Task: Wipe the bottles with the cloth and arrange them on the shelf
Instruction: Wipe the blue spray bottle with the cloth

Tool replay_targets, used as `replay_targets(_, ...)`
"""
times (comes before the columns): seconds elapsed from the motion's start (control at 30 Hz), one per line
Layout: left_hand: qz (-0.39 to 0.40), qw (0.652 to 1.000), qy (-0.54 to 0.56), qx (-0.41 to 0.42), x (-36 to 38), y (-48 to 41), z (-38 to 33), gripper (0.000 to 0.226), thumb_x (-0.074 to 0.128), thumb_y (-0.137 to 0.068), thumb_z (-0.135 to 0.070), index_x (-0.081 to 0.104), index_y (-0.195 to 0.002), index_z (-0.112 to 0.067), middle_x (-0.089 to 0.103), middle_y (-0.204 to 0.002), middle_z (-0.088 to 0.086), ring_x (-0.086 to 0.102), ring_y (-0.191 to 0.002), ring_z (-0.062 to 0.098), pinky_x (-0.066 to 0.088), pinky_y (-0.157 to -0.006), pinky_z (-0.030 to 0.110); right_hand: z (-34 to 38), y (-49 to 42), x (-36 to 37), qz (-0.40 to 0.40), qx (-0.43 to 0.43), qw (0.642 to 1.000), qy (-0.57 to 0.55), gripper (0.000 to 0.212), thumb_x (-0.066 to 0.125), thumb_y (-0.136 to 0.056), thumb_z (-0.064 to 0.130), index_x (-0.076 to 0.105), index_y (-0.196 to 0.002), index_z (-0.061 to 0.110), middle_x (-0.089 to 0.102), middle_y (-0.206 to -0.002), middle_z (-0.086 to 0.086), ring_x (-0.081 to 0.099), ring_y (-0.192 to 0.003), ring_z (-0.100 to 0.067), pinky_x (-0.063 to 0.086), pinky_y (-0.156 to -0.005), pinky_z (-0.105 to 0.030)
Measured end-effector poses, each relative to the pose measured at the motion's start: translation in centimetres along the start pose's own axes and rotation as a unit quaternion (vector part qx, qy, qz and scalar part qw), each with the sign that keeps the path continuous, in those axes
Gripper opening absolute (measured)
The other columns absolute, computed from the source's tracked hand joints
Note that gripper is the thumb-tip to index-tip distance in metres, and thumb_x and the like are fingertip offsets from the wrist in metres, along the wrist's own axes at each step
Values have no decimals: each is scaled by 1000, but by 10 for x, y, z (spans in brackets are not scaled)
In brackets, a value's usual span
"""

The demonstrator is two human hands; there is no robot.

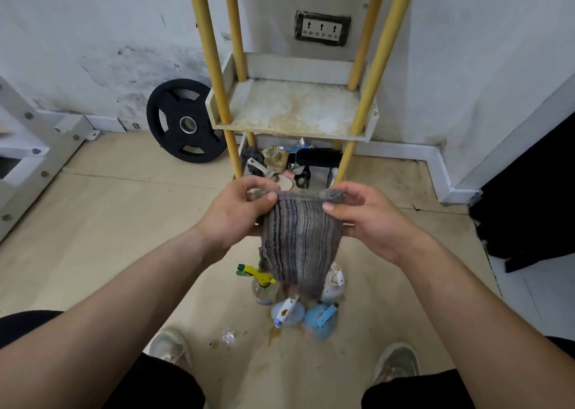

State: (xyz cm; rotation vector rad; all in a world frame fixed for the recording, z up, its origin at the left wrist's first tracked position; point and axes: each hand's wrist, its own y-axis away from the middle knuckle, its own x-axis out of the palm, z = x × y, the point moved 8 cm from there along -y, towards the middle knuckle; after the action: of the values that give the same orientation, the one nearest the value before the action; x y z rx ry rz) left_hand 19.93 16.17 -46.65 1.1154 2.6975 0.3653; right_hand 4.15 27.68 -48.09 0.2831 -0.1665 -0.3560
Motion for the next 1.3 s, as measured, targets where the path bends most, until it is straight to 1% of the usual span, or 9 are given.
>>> replay_targets(0.13, 60, 983, 169, -45, 13, 1, 10, 35, 65, -90, -29, 71, -110, 0, 74, -91, 8, 70, -78, 14, 57, -70, 26, 12, -1, 5, -30, -31, 993, -110, 20, 69, -80, 14, 67, -100, 15, 73, -100, -7, 69, -91, -21, 58, -77, -40)
replay_targets(0.3, 88, 995, 40, 30, 26, 3, 7, 34, 73, -84, 0, 62, -116, 1, 74, -101, 9, 71, -91, 14, 57, -81, 22, 19, -3, 0, -92, -30, 977, -190, 35, 70, -82, 19, 67, -115, 9, 72, -115, -19, 71, -102, -29, 61, -87, -46)
replay_targets(0.4, 56, 997, 24, 43, 25, 0, 7, 22, 60, -96, 2, 60, -118, -3, 73, -105, 10, 71, -95, 16, 58, -84, 27, 17, -4, -4, -113, -22, 987, -115, 21, 60, -99, 22, 68, -117, 14, 75, -108, -6, 72, -97, -23, 58, -71, -36)
replay_targets(0.5, 29, 993, 112, 11, 19, -4, 9, 18, 55, -100, -4, 60, -117, -10, 75, -103, 8, 74, -94, 21, 61, -81, 36, 3, -3, 8, -21, 26, 999, -23, 34, 68, -91, 37, 66, -124, 33, 75, -113, 0, 69, -104, -23, 52, -85, -38)
replay_targets(0.63, 1, 984, 174, -36, 10, -7, 8, 16, 55, -102, -11, 59, -118, -11, 75, -98, 6, 72, -86, 20, 59, -64, 34, -13, 1, 21, 44, 70, 996, -35, 95, 78, -76, 3, 33, -145, 50, 77, -111, -9, 73, -99, -20, 50, -95, -42)
replay_targets(0.77, -5, 973, 211, -91, 5, -7, 14, 53, 65, -90, 8, 41, -130, -17, 69, -115, 18, 71, -103, 36, 63, -74, 46, -16, -5, 3, -73, 75, 994, -13, 99, 74, -81, -11, 25, -159, 28, 75, -112, -14, 73, -101, -25, 57, -92, -41)
replay_targets(0.93, -63, 991, -103, -50, -12, -7, 23, 79, 74, -85, 5, 39, -147, -30, 60, -125, 9, 66, -99, 26, 61, -84, 43, -22, -4, -7, -110, 87, 974, 180, 59, 69, -88, 2, 56, -139, 29, 69, -106, -3, 65, -88, -16, 48, -78, -30)
replay_targets(1.13, 7, 910, -409, 62, 29, -2, 28, 56, 70, -82, -5, 60, -136, -16, 69, -119, 2, 61, -97, 14, 40, -80, 13, -32, 4, 10, -54, 73, 901, 424, 53, 73, -82, 16, 63, -134, 21, 63, -129, 2, 59, -115, -15, 49, -94, -30)
replay_targets(1.3, 38, 806, -586, 75, 53, 8, 40, 16, 71, -80, -29, 70, -96, -31, 63, -86, -6, 64, -93, 24, 43, -64, 29, -41, 23, 1, -90, 48, 817, 568, 9, 74, -80, 23, 67, -84, 27, 60, -102, -1, 58, -103, -24, 50, -79, -35)
